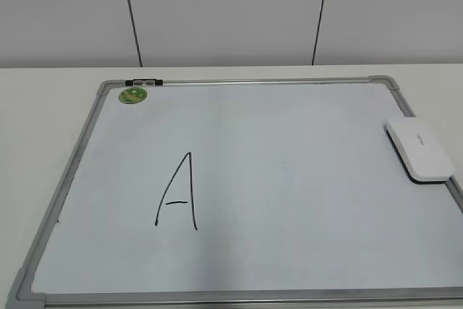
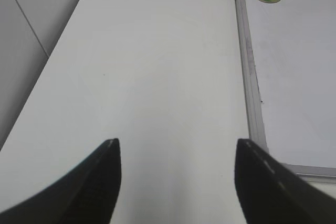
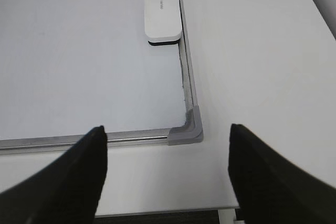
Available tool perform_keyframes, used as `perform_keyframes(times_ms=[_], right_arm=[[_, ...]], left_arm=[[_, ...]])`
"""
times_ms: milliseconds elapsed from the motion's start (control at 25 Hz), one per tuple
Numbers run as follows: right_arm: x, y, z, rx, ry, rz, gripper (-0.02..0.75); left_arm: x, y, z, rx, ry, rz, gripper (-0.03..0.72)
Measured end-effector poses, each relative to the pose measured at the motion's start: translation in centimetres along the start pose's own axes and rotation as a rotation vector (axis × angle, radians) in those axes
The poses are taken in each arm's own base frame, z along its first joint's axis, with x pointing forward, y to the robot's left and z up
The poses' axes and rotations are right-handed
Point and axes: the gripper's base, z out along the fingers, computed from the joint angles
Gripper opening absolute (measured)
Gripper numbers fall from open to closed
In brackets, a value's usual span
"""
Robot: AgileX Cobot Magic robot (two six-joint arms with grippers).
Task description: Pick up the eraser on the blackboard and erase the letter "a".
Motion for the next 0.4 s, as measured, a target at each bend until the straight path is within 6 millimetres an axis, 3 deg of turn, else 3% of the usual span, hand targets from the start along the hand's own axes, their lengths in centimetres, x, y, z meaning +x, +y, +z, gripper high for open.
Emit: perform_keyframes(times_ms=[400], right_arm=[[0.0,0.0,0.0,0.0,0.0,0.0,0.535]], left_arm=[[0.0,0.0,0.0,0.0,0.0,0.0,0.489]])
